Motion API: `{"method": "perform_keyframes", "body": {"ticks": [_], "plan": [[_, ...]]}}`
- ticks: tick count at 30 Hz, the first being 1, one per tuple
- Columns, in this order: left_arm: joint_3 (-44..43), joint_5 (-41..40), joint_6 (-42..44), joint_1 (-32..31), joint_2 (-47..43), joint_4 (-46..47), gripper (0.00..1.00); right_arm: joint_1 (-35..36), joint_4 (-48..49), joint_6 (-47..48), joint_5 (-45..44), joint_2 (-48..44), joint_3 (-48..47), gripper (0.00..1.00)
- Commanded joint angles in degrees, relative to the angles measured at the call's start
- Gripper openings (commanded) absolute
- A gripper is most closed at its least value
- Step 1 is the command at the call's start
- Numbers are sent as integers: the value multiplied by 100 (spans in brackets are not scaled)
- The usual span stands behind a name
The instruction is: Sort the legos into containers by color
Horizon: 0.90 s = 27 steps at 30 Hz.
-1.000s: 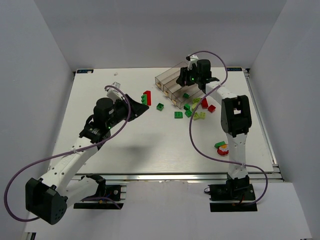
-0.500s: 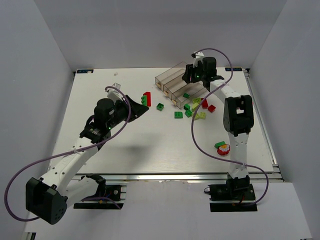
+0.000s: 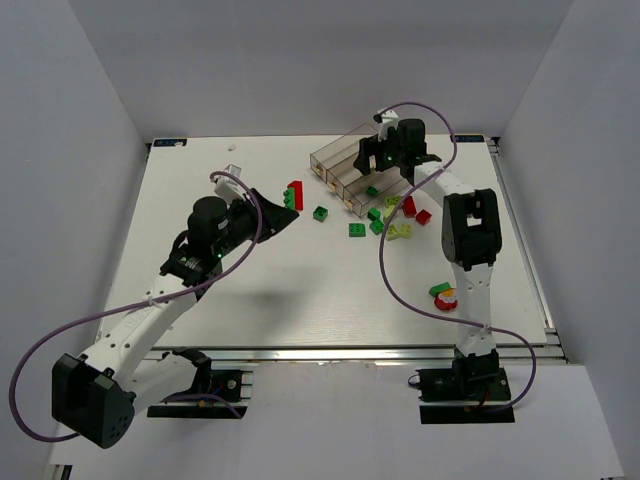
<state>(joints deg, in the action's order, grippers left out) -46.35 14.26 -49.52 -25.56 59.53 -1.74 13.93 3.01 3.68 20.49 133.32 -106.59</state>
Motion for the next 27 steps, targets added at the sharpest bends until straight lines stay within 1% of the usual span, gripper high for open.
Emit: {"method": "perform_keyframes", "body": {"ticks": [1, 3, 4, 5, 7, 8, 9, 11, 12, 13, 14, 15, 16, 17, 18, 19, 20, 21, 22, 27], "plan": [[143, 269, -67, 34, -117, 472, 12, -40, 69, 395, 376, -647, -205, 89], [231, 375, -49, 34, -117, 578, 12, -49, -28, 519, 578, -911, -22, 90], [258, 506, -23, 34, -117, 709, 12, -66, -80, 572, 701, -1217, 58, 89], [293, 603, -6, 34, -117, 788, 12, -84, -159, 624, 1198, -1359, 120, 89], [381, 857, 117, 8, -99, 972, 12, -189, -553, 442, 2025, -1710, 164, 88], [407, 929, 179, -1, -108, 1026, 12, -215, -703, 258, 2499, -1791, 138, 85], [451, 982, 266, -19, -125, 1087, 12, -268, -844, -179, 3278, -1879, 121, 73], [609, 1174, 293, -37, -187, 1394, 12, -277, -855, -761, 3985, -2221, 400, 62], [670, 1219, 293, -45, -213, 1509, 12, -268, -689, -1434, 4685, -2396, 637, 53], [810, 1272, 285, -45, -240, 1788, 12, -268, 131, -1867, 5031, -2781, 1361, 50], [872, 1368, 267, -54, -275, 1948, 12, -251, 818, -2445, 5392, -2994, 1830, 50], [934, 1430, 258, -72, -284, 2245, 12, -172, 1547, -3669, 5743, -3413, 2287, 55], [1004, 1465, 241, -80, -292, 2387, 12, -128, 2772, -4169, 5816, -3592, 3057, 62], [1109, 1509, 223, -89, -284, 2528, 11, -76, 3106, -4487, 5878, -3733, 3300, 70], [1136, 1579, 206, -107, -266, 2625, 11, 29, 3153, -4638, 5905, -3864, 3450, 89], [1163, 1588, 188, -142, -240, 2783, 11, 100, 2997, -4518, 5888, -4014, 3521, 89], [1172, 1606, 188, -159, -214, 2845, 11, 153, 2569, -4395, 5870, -4050, 3574, 89], [1172, 1658, 153, -186, -144, 2898, 11, 284, 2426, -4281, 5844, -4094, 3601, 89], [1172, 1694, 135, -221, -117, 3011, 11, 355, 2346, -4140, 5835, -4181, 3627, 89], [1110, 1799, 56, -362, 33, 3232, 11, 619, 2389, -4130, 5756, -4139, 3566, 89]]}}
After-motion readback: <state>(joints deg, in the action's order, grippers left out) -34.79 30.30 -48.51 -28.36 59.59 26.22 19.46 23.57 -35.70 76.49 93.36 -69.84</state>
